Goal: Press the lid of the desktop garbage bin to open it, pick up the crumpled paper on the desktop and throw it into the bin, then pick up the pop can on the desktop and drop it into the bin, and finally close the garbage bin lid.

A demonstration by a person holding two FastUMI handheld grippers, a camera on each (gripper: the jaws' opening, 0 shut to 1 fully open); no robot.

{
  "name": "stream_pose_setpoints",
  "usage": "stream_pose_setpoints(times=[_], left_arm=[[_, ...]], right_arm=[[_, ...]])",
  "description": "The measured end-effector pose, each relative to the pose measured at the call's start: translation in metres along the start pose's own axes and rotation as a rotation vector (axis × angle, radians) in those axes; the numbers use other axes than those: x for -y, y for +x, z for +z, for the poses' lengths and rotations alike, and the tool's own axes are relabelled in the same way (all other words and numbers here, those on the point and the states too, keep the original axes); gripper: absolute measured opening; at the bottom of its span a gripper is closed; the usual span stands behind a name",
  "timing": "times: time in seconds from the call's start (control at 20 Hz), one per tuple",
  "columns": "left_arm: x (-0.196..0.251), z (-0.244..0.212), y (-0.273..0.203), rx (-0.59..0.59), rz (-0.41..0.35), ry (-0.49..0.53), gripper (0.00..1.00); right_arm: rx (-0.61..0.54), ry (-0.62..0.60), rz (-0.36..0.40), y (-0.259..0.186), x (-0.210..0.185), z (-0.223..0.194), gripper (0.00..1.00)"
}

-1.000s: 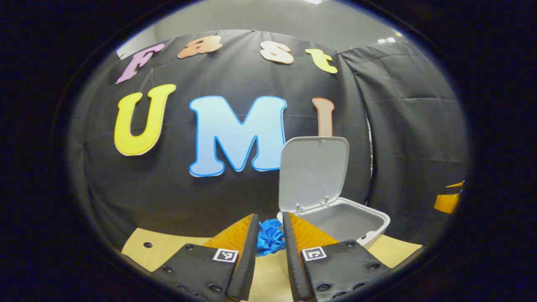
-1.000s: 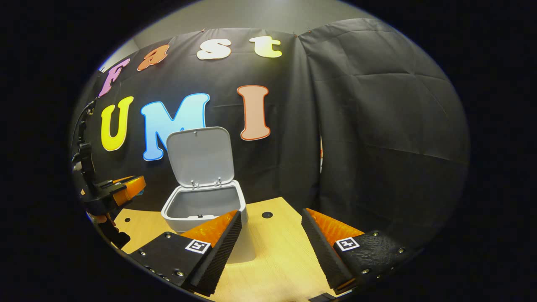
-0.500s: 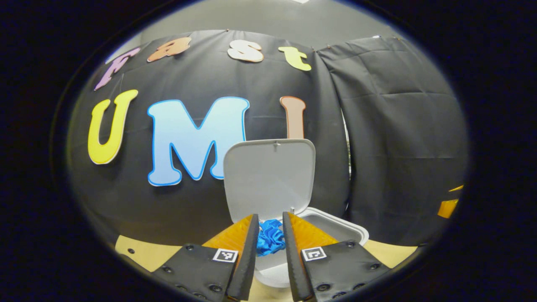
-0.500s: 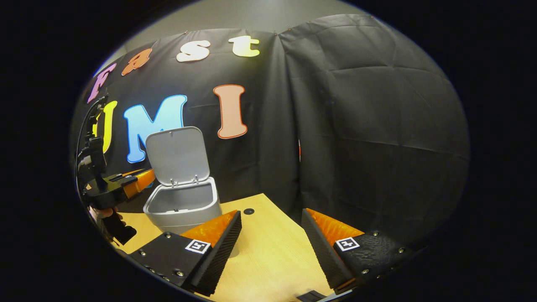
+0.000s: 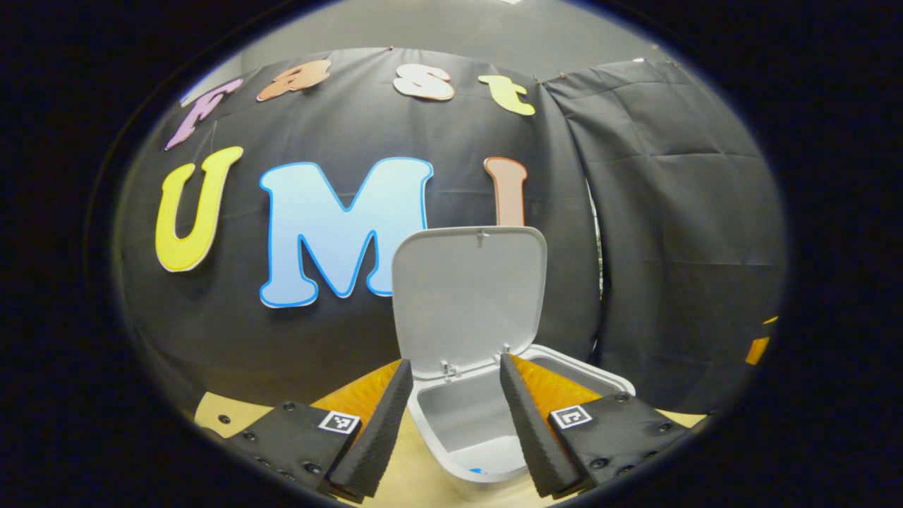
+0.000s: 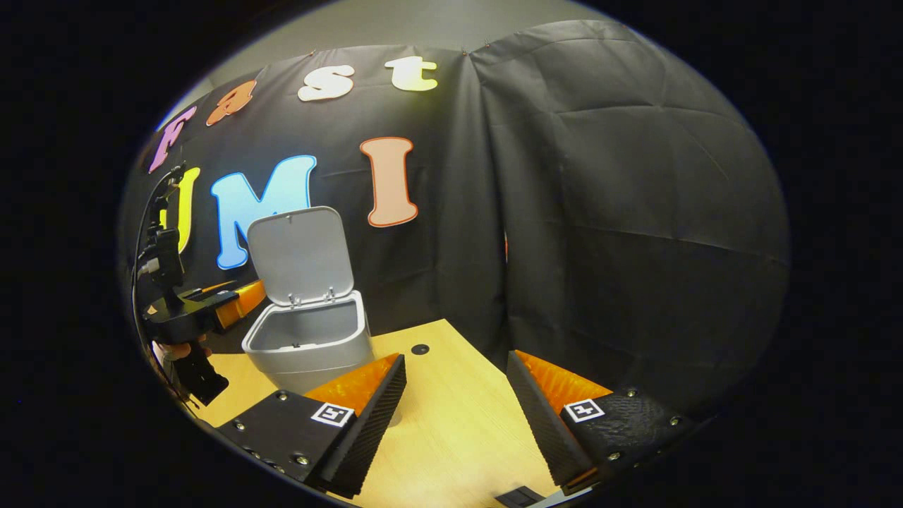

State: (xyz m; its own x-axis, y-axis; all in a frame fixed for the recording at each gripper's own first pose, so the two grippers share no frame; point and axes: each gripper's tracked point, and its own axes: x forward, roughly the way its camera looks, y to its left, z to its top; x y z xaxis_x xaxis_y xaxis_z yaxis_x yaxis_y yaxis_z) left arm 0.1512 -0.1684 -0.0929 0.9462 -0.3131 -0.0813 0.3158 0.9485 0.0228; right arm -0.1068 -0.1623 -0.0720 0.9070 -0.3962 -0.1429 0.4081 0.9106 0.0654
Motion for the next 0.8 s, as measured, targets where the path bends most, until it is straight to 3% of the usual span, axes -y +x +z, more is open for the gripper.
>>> stream_pose_setpoints(times=[0.15, 0.25, 0.4, 0.55, 0.6, 0.8], left_arm=[[-0.026, -0.001, -0.015, -0.006, 0.049, -0.008, 0.83], [-0.048, -0.002, -0.028, -0.011, 0.086, -0.013, 0.87], [-0.08, -0.004, -0.048, -0.015, 0.152, -0.014, 0.8], [-0.11, -0.007, -0.07, -0.023, 0.214, -0.008, 0.87], [-0.119, -0.009, -0.077, -0.025, 0.232, -0.013, 0.83], [-0.152, -0.015, -0.112, -0.04, 0.308, -0.02, 0.87]], right_arm=[[-0.011, -0.022, 0.068, 0.005, -0.027, -0.006, 0.93], [-0.02, -0.03, 0.122, 0.008, -0.048, -0.009, 0.93], [-0.032, -0.05, 0.207, 0.011, -0.082, -0.015, 0.93], [-0.053, -0.083, 0.296, 0.012, -0.116, -0.027, 0.93], [-0.064, -0.091, 0.324, 0.011, -0.127, -0.033, 0.93], [-0.129, -0.137, 0.433, 0.009, -0.171, -0.067, 0.93]])
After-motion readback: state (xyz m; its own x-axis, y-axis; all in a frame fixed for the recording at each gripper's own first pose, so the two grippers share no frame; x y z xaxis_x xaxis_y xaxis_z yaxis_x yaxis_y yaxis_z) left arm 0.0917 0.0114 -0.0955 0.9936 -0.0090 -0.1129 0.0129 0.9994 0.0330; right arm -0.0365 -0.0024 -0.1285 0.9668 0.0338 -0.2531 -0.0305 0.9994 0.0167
